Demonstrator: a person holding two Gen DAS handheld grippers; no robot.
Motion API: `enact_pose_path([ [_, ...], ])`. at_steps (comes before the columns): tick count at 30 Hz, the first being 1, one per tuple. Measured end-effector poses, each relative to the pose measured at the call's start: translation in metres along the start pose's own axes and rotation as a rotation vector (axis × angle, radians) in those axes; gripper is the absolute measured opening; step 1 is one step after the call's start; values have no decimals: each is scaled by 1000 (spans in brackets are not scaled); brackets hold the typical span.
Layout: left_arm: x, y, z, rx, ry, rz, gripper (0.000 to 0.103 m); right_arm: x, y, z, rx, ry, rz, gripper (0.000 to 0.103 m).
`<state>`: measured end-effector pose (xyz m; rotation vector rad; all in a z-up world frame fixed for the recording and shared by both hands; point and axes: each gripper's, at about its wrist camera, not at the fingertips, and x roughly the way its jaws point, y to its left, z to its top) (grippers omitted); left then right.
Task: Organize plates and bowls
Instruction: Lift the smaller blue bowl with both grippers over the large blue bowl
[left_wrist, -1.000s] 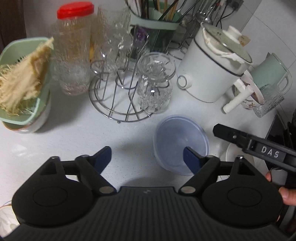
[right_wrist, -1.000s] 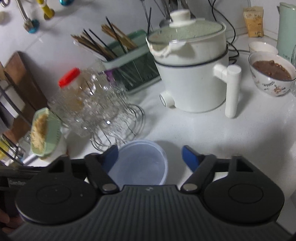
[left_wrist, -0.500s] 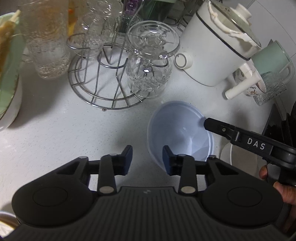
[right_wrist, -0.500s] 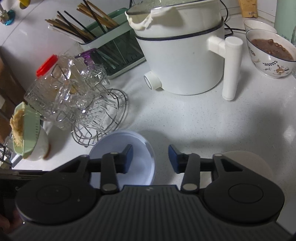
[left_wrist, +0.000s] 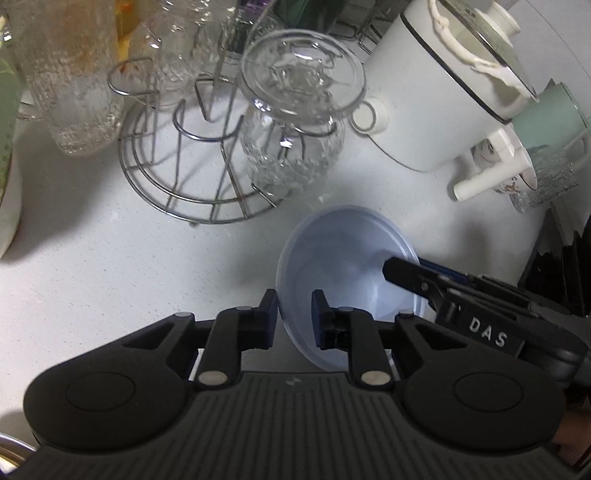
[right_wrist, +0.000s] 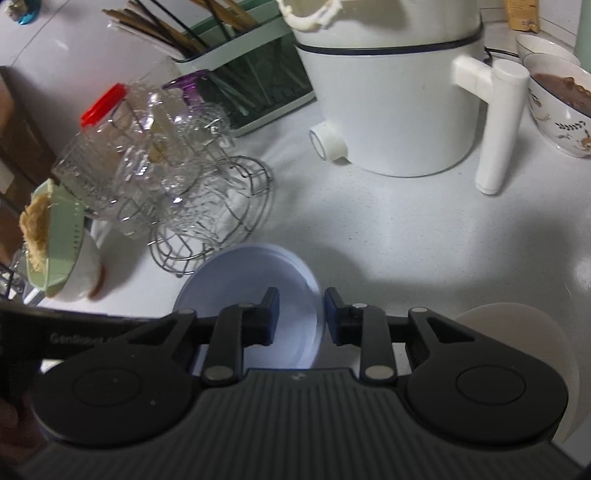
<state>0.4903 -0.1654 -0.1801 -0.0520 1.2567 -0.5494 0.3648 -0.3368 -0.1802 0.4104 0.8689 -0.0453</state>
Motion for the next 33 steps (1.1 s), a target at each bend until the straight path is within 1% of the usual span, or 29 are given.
enact_pose_path([
  [4, -11, -2, -3, -5, -27, 0, 23, -1, -1, 0, 12, 16, 18, 30],
  [11, -40, -9, -12, -21, -73, -3, 23, -22, 1, -1, 23, 2, 55, 30],
  [17, -66, -18, -20, -20, -94, -19, 23, -46, 5, -5, 16, -36, 79, 30],
  [23, -92, -28, -35, -8, -135, -17, 23, -70, 10, -8, 14, -57, 100, 30],
  [33, -131, -26, -62, -37, -168, -38, 24, -108, 21, -21, 11, -88, 138, 30],
])
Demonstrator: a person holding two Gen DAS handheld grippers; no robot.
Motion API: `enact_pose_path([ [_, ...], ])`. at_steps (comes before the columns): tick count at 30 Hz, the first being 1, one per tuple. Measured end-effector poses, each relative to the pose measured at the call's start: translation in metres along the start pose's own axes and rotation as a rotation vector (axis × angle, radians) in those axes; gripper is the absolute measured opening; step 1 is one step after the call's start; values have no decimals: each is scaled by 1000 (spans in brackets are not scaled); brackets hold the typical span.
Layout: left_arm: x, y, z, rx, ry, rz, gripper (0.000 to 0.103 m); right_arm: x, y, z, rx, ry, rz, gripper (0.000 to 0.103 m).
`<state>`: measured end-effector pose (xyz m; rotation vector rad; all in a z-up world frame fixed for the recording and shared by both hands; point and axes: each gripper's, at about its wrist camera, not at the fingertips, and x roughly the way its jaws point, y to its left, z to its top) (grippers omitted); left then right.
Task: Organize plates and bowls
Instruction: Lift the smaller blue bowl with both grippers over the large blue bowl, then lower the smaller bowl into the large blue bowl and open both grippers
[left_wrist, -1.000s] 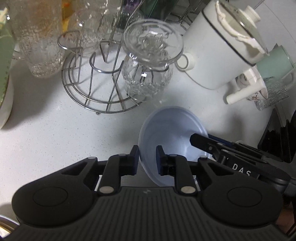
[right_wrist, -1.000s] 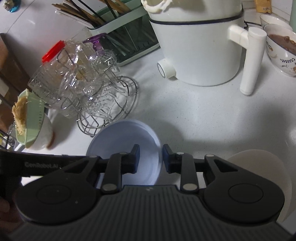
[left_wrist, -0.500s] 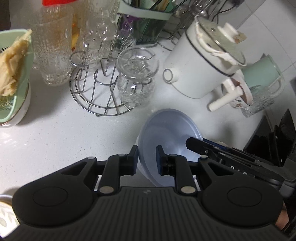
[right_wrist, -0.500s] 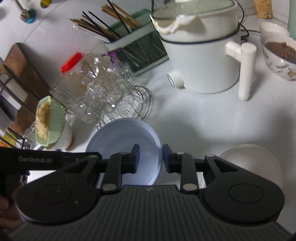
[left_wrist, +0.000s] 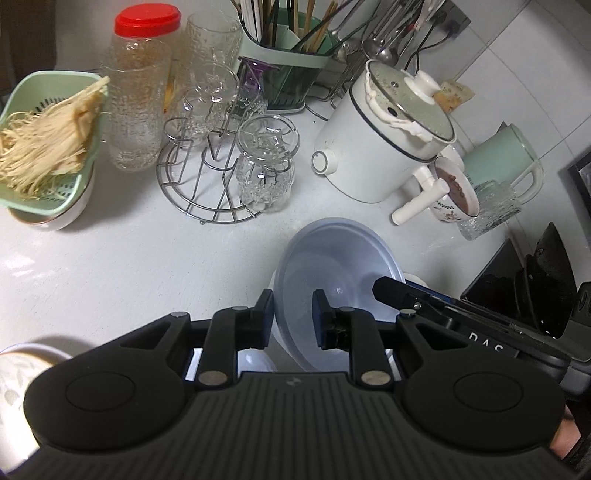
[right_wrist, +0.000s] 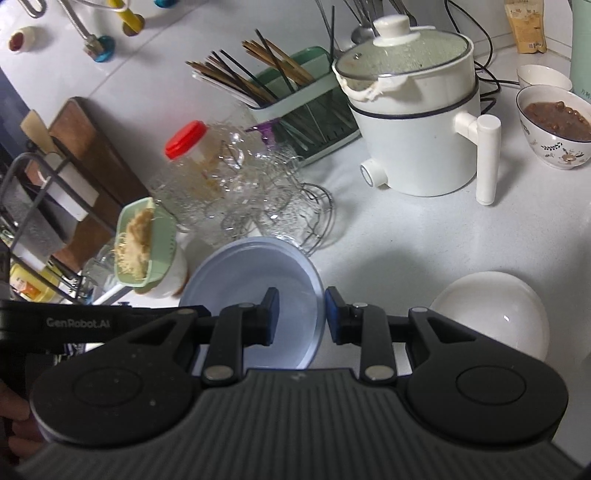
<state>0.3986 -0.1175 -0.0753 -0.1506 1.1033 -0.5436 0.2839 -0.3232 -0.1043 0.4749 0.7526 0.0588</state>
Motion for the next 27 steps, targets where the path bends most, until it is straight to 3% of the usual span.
enact_pose_path([
  [13, -41, 22, -37, -97, -27, -17, 24, -20, 27, -24, -25, 19, 15, 30],
  [27, -55, 56, -68, -216, -35, 58, 24, 1, 61, -42, -98, 153, 17, 31],
])
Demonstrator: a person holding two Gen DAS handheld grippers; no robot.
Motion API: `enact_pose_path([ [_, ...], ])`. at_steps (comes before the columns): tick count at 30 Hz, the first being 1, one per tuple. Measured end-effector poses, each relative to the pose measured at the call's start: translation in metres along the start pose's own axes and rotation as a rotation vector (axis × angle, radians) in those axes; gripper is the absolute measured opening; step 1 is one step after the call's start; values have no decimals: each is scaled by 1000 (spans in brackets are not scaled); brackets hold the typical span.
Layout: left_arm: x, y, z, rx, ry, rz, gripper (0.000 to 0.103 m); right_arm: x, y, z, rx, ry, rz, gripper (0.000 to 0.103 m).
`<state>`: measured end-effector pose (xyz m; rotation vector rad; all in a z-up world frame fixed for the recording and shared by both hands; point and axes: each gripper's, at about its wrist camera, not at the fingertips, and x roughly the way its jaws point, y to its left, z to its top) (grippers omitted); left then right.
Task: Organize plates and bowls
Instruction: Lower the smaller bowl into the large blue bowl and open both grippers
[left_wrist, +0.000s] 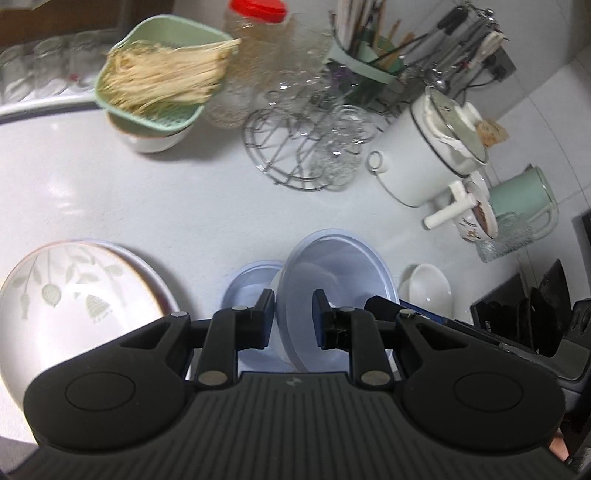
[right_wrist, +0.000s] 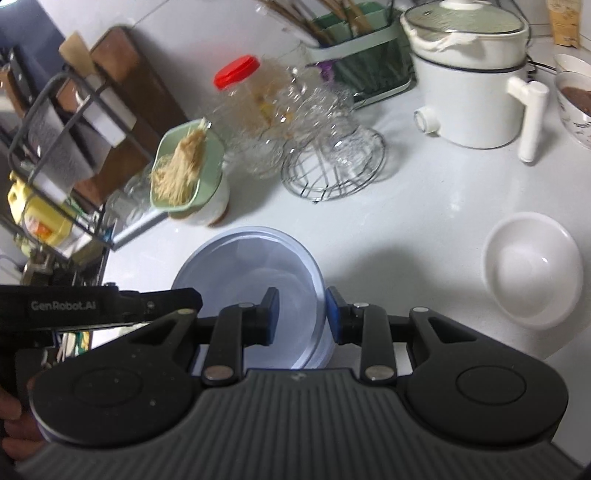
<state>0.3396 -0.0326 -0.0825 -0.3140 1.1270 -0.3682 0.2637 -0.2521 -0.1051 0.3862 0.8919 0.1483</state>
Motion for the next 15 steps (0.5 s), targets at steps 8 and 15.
enact_pose_path([
  [8, 20, 20, -9, -31, 42, 24, 24, 26, 6, -6, -28, 74, -28, 31],
  [15, 40, 28, -8, -1, 52, 74, 24, 46, 11, -11, -45, 125, -54, 31],
])
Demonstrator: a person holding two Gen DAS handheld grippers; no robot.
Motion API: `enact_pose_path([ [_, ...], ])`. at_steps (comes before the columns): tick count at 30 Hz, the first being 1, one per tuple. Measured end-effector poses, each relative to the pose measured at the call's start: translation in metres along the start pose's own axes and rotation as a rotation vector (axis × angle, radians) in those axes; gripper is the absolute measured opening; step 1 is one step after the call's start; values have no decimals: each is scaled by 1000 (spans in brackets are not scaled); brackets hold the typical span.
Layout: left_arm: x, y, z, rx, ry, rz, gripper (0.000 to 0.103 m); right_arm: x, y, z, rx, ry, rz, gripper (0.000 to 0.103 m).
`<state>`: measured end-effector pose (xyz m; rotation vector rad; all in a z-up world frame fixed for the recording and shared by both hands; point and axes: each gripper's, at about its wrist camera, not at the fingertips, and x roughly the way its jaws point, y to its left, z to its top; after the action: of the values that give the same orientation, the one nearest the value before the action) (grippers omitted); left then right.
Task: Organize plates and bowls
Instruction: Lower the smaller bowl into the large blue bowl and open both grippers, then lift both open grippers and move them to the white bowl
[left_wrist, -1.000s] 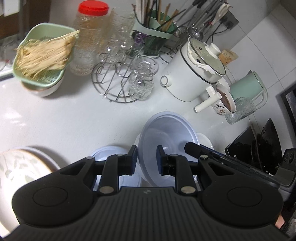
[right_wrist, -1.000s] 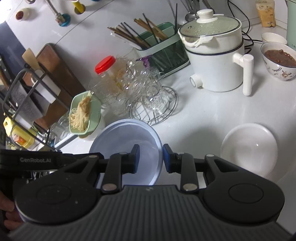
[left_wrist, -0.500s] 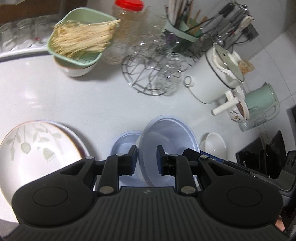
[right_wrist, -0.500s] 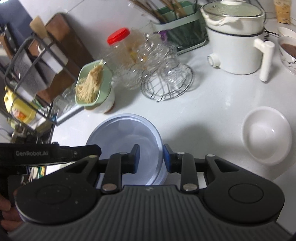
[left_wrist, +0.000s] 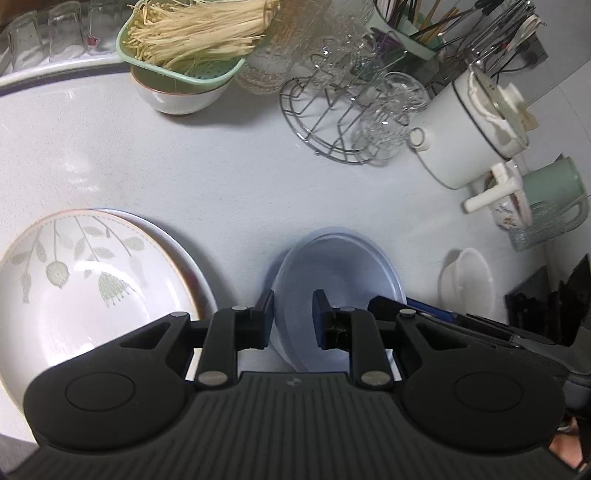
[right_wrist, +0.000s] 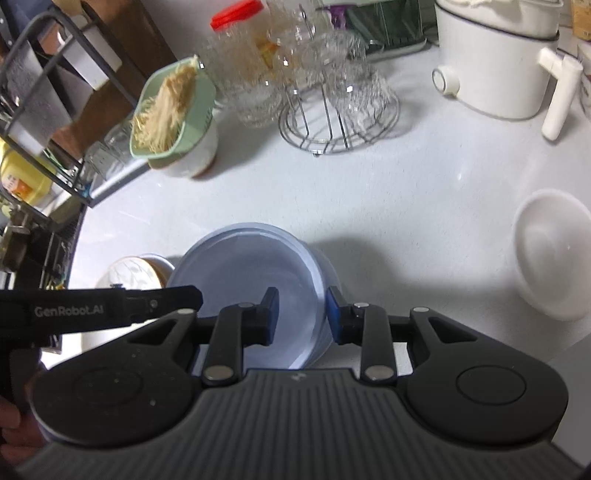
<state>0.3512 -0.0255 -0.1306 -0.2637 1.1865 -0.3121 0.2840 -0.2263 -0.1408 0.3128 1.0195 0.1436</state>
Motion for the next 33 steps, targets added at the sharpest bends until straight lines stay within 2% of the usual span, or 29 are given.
enact_pose_path([
  [11, 4, 6, 1, 16, 2, 26, 25, 17, 7, -2, -27, 21, 1, 31],
  [12, 4, 6, 1, 17, 4, 21, 28, 16, 7, -2, -26, 16, 0, 31],
  [14, 2, 4, 1, 23, 3, 16, 42, 15, 7, -1, -24, 11, -4, 32],
  [16, -2, 1, 1, 34, -11, 23, 49, 13, 7, 0, -25, 7, -4, 32],
  [21, -17, -4, 4, 56, -48, 28, 49, 0, 9, 1, -39, -29, -5, 43],
  [33, -68, -16, 11, 106, -133, 1, 49, -44, 18, 1, -32, -139, -34, 43],
])
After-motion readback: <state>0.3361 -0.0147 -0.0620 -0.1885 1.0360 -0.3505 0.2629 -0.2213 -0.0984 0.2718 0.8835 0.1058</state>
